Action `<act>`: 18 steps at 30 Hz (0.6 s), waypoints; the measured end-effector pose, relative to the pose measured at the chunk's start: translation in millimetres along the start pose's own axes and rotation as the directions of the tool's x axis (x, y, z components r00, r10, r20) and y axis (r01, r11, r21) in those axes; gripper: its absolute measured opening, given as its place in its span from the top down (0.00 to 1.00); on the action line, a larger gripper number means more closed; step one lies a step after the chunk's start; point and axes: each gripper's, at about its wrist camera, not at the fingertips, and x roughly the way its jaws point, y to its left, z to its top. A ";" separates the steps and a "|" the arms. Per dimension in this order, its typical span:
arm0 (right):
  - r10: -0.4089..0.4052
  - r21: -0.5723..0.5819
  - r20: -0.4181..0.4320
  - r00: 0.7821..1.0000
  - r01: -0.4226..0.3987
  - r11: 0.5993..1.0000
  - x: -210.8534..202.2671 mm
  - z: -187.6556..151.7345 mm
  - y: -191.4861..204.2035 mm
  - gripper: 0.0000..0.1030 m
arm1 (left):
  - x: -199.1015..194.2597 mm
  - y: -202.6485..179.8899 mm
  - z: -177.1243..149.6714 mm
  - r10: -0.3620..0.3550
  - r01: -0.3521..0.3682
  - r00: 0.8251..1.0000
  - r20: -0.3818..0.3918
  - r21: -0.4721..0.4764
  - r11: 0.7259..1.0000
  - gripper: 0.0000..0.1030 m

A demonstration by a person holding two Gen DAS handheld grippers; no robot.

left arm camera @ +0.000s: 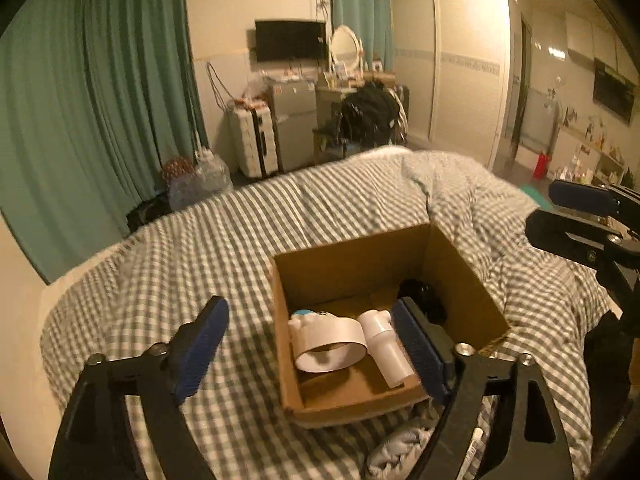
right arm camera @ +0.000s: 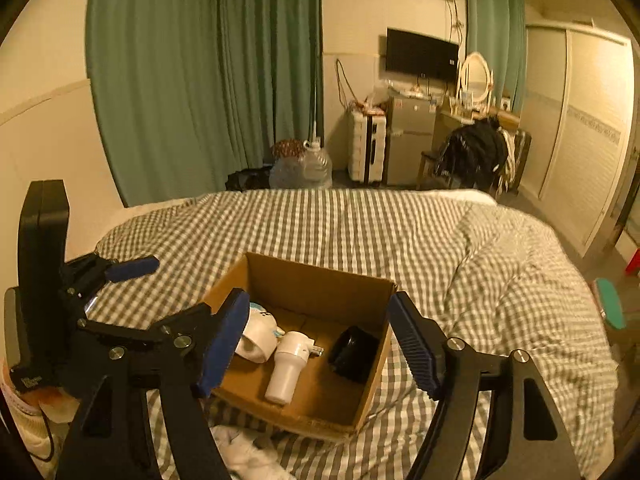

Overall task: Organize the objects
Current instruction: 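Grasp the blue Vinda tissue pack with the right tool while the left tool grasps the toothpaste tube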

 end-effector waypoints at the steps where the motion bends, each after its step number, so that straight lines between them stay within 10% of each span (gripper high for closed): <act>1: -0.006 -0.010 0.010 1.000 0.006 1.000 -10.6 -0.9 4.4 0.30 | -7.1 1.4 1.5 0.005 -0.005 1.000 0.013 -0.002 1.000 0.11; 18: 0.009 -0.124 0.057 0.998 -0.002 0.992 -122.8 -36.8 73.5 0.24 | -97.2 -0.4 -50.7 0.061 -0.062 0.995 0.076 0.008 0.998 0.05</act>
